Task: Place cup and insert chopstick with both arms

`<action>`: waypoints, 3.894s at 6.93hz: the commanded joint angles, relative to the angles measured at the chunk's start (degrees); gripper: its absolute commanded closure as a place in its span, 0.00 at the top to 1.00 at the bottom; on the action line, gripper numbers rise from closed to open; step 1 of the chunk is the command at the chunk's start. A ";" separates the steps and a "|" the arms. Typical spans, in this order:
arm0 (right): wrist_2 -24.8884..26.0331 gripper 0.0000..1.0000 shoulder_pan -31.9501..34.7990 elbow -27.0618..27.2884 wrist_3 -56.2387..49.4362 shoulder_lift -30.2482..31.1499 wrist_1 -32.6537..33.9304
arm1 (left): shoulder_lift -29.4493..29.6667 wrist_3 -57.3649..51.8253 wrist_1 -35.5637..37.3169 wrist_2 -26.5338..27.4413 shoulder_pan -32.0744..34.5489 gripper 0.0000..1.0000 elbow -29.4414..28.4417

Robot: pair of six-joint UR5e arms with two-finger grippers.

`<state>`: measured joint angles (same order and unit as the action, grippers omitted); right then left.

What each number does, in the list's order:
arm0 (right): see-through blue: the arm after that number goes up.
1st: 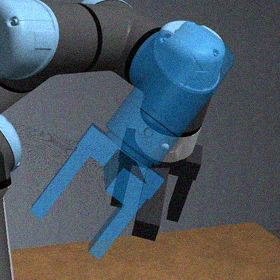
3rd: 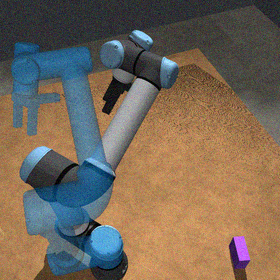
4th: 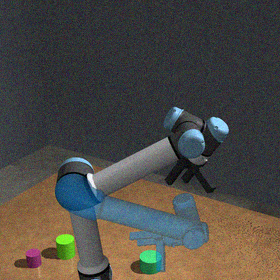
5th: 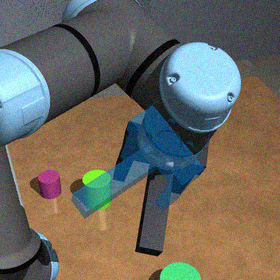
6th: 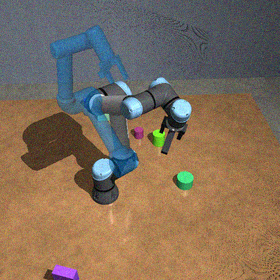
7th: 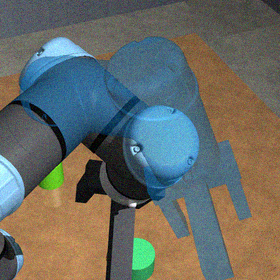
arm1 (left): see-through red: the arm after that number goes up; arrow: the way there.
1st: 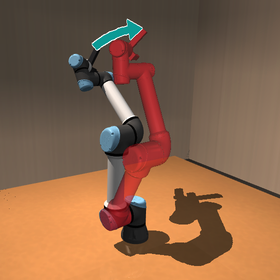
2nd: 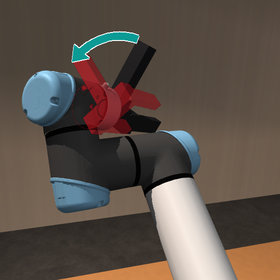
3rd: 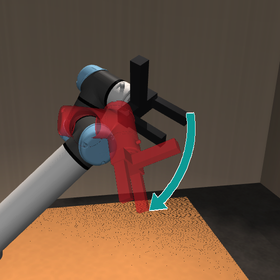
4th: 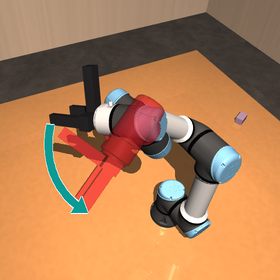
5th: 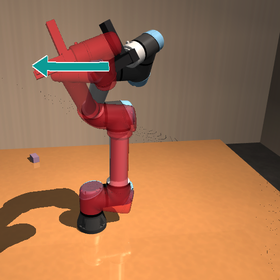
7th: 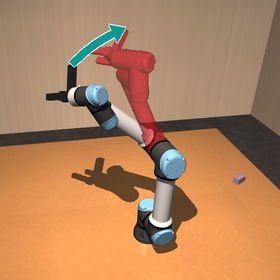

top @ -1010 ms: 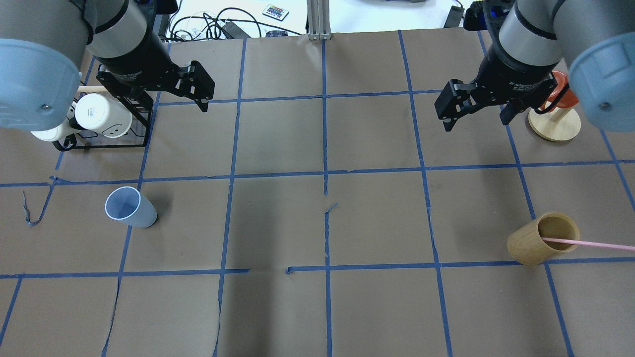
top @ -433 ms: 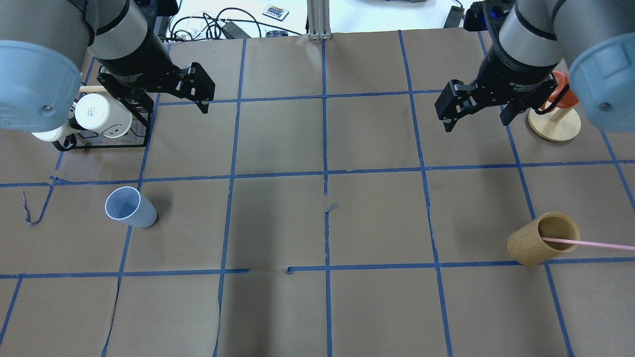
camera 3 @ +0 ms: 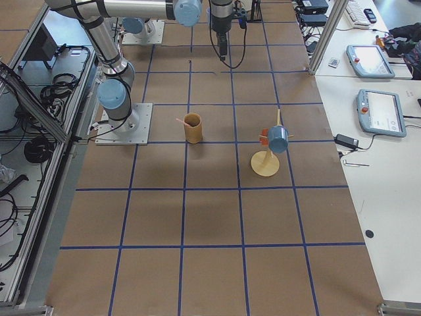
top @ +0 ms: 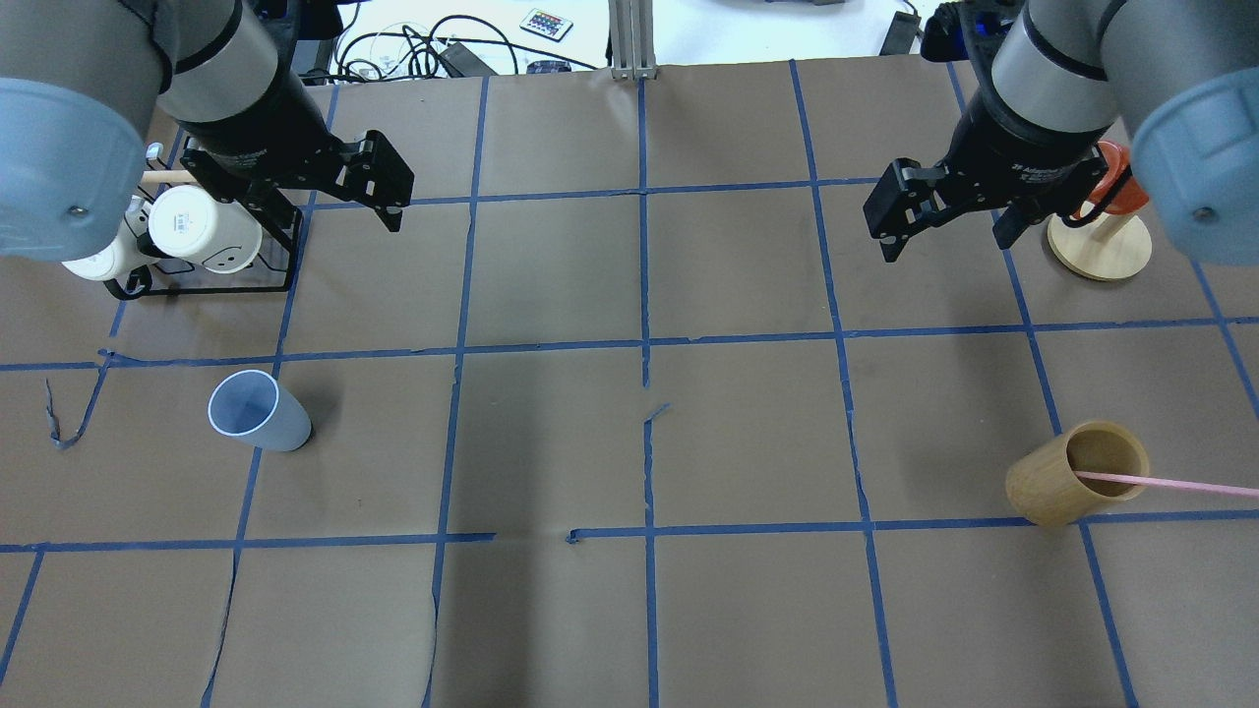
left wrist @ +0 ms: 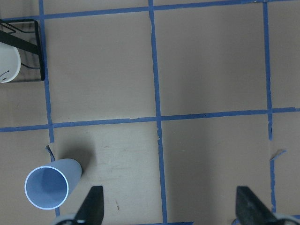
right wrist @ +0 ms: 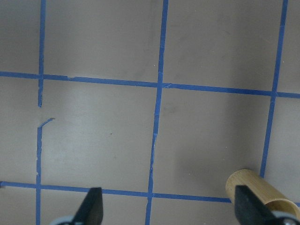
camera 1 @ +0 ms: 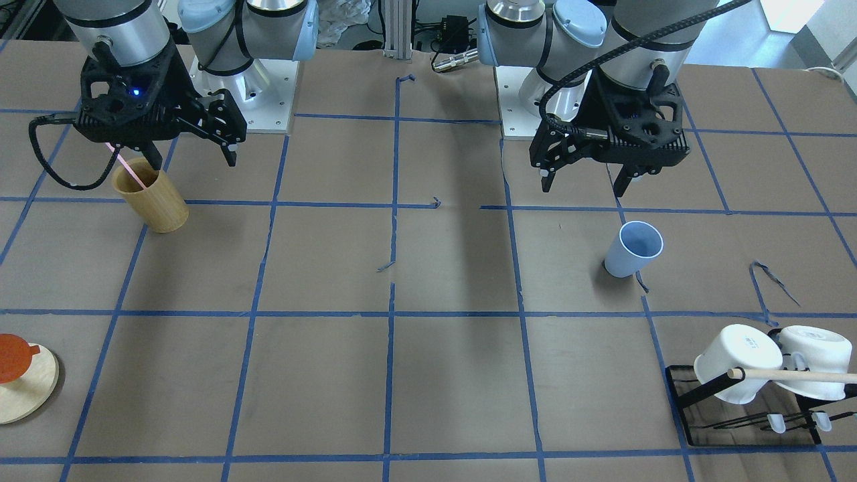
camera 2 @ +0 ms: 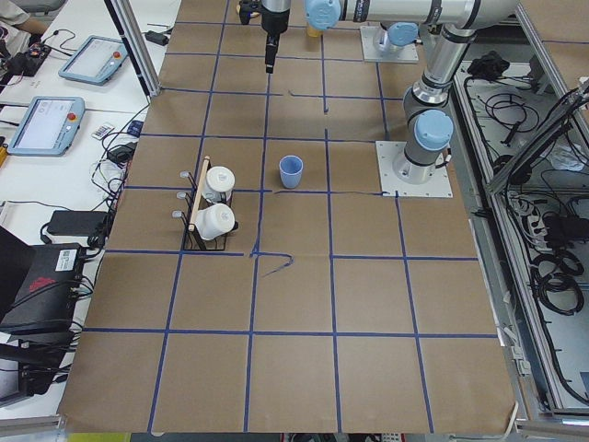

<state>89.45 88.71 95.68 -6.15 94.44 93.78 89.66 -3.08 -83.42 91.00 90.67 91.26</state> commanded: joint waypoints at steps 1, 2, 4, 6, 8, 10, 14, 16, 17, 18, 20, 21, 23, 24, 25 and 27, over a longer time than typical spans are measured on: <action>0.02 1.00 0.06 0.03 0.00 -0.13 -0.09 | -0.10 -0.34 -0.60 -0.12 -0.40 1.00 0.05; 0.11 1.00 -0.11 0.03 0.00 -0.22 -0.18 | -0.10 -1.04 -1.21 -0.03 -0.93 1.00 0.14; 0.11 1.00 -0.03 0.12 0.00 -0.48 -0.09 | -0.19 -2.10 -1.30 0.14 -1.37 1.00 0.14; 0.20 1.00 -0.55 0.20 0.09 -0.66 -0.61 | -0.27 -12.92 -1.65 -0.03 -7.57 1.00 1.63; 0.29 1.00 -0.55 0.29 0.17 -0.57 -3.42 | 0.34 -32.34 -0.08 -0.73 -22.65 1.00 6.97; 5.09 1.00 -3.95 0.47 -0.61 -0.75 -3.33 | 2.53 -38.55 9.44 -2.40 -32.27 0.98 15.65; 18.01 1.00 -15.39 7.12 -12.61 -1.01 -10.29 | 3.33 -33.65 19.09 -1.70 -32.40 0.92 26.33; 18.22 1.00 -23.98 14.05 -20.62 -1.53 -12.66 | 4.91 -30.86 19.53 -1.70 -32.40 0.86 26.33; 18.22 0.94 -26.02 16.88 -20.31 -2.06 -12.31 | 5.43 -30.14 19.61 -1.79 -32.40 0.82 26.34; 19.44 0.93 -26.22 17.51 -20.22 -2.07 -12.31 | 5.96 -30.57 19.53 -1.79 -32.40 0.66 27.38; 23.14 0.89 -26.30 17.61 -20.13 -2.15 -12.39 | 6.14 -30.32 19.61 -1.79 -32.31 0.19 28.18; 23.14 0.72 -26.31 17.61 -20.04 -2.24 -12.39 | 6.23 -30.31 19.53 -1.79 -32.31 0.00 28.18; 23.14 0.37 -26.31 17.52 -19.00 -2.24 -12.31 | 4.83 -30.49 19.53 -1.88 -31.79 0.00 27.92; 23.14 0.30 -26.31 17.26 -18.81 -3.29 -12.31 | 3.69 -30.05 18.74 -1.79 -30.48 0.00 27.57; 23.14 0.26 -26.31 17.08 -18.72 -3.73 -12.31 | 1.42 -24.48 14.56 -1.79 -26.55 0.00 26.09; 23.14 0.19 -26.31 16.82 -18.64 -3.74 -12.57 | -2.55 -4.66 6.90 -1.53 -11.48 0.00 22.57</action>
<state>112.59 62.40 112.69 -24.88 90.80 81.37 89.22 -18.74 -72.44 89.27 70.52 115.81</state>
